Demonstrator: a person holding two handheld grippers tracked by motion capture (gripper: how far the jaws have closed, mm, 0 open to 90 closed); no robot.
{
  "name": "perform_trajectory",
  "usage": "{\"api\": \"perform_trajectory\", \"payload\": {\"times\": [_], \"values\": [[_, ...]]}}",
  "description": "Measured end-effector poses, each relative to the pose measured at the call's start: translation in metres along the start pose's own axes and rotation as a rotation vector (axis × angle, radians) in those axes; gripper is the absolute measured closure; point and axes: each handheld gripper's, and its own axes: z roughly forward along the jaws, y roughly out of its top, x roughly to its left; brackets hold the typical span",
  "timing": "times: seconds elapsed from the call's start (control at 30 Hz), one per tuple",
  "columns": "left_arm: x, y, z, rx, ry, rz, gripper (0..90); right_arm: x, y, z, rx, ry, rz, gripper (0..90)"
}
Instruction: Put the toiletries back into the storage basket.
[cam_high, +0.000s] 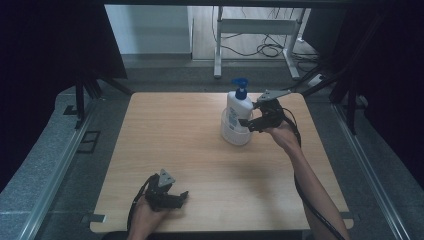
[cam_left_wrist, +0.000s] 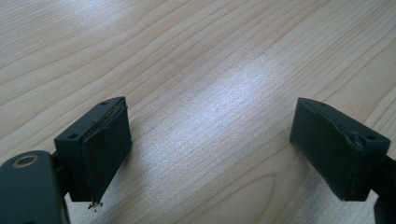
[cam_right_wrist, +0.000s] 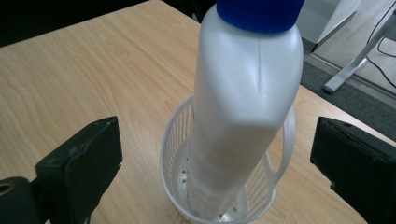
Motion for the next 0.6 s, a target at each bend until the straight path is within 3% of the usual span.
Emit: {"api": "perform_trajectory", "payload": {"times": [0.6], "values": [[0.000, 0.000, 0.000, 0.000, 0.001, -0.001, 11.9, 0.011, -0.022, -0.015, 0.007, -0.007, -0.012, 1.9]]}}
